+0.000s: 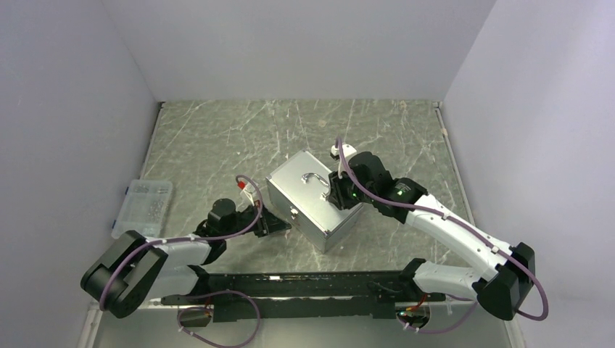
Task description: Organize the medicine kit
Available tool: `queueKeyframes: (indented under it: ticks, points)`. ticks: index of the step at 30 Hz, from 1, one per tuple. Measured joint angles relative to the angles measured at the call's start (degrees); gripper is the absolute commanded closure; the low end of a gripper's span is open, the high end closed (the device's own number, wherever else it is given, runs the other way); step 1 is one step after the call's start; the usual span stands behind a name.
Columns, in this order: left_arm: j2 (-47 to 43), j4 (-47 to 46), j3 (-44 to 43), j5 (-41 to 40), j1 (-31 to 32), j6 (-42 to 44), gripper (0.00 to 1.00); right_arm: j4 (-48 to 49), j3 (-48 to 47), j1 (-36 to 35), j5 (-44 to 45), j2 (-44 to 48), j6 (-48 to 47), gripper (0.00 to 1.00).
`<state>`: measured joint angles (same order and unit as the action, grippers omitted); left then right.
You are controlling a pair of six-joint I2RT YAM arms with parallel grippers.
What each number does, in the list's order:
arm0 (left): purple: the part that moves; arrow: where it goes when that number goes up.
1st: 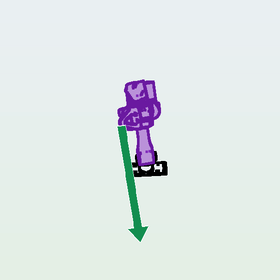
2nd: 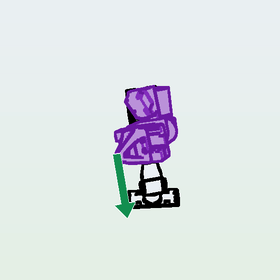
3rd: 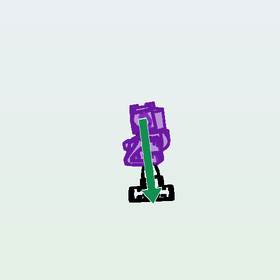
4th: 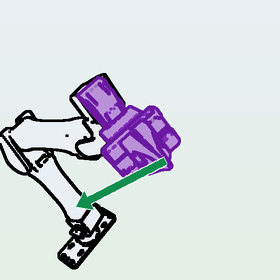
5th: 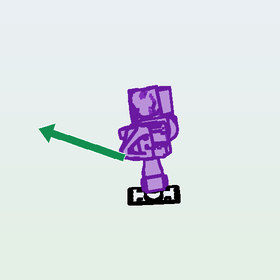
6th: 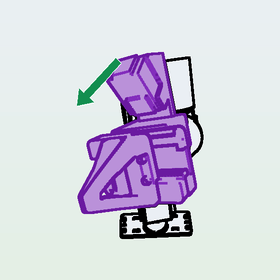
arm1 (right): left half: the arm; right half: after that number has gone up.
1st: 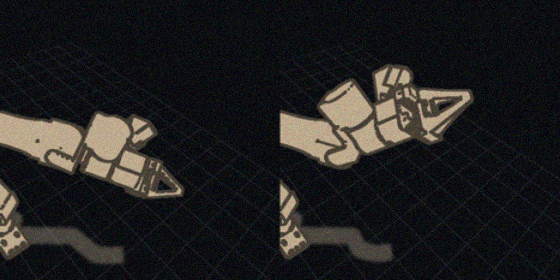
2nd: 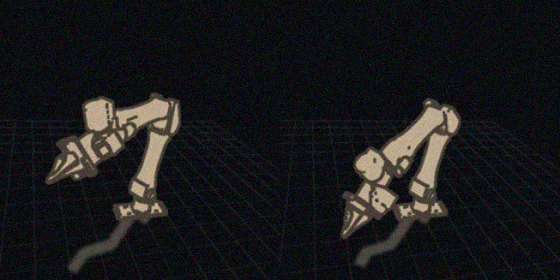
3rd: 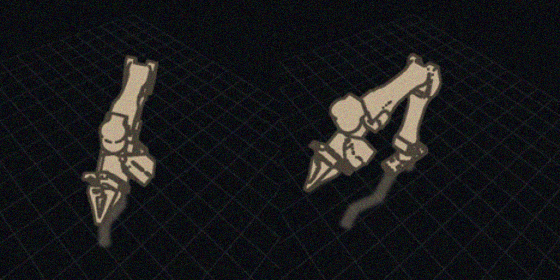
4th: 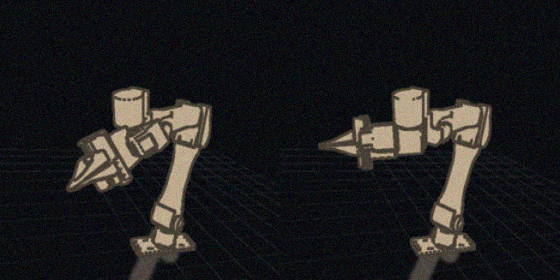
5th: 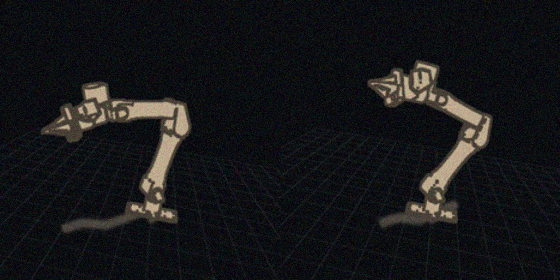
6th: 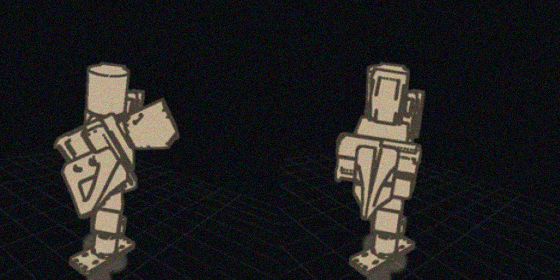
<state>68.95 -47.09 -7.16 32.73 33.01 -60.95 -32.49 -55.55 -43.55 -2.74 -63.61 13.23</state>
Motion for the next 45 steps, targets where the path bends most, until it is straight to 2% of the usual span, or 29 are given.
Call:
queueKeyframes:
  ticks: [4, 7, 12, 17, 20, 22, 26, 34, 45]
  points:
    - [0.22, -0.55, 0.04, 0.0, -0.11, 0.24, 0.61, -0.02, 0.39, 0.0, 0.31, 0.0, -0.17, 0.7]
    - [0.22, -0.44, 0.04, -0.11, -0.46, 0.59, 0.54, -0.02, 0.39, 0.0, 0.35, 0.0, -0.17, 0.7]
    - [1.05, -2.51, 0.44, 0.02, -2.01, 0.68, 0.53, -0.02, 0.39, 0.0, 0.35, -0.02, -0.2, 0.7]
    - [6.54, -10.43, 1.46, 1.16, -4.17, -0.17, 0.55, 0.0, 0.39, 0.0, 0.33, -0.07, -0.2, 0.7]
    - [14.1, -20.24, 1.57, 2.84, -4.87, -1.88, 0.55, 0.02, 0.39, 0.0, 0.33, -0.11, -0.2, 0.7]
    - [20.04, -27.02, 1.66, 3.98, -5.09, -3.78, 0.59, 0.02, 0.39, 0.0, 0.33, -0.13, -0.2, 0.7]
    - [28.61, -33.11, 1.51, 5.88, -5.35, -6.32, 0.61, 0.0, 0.39, 0.0, 0.35, -0.13, -0.2, 0.7]
    - [27.28, -37.29, 1.11, 8.11, -5.97, -6.19, 0.6, -0.04, 0.37, 0.0, 0.7, -0.13, -0.17, 0.69]
    - [27.69, -37.79, -0.81, 11.47, -8.57, -5.86, 0.6, -0.5, -0.07, 0.0, 0.79, -0.57, -0.15, 0.69]
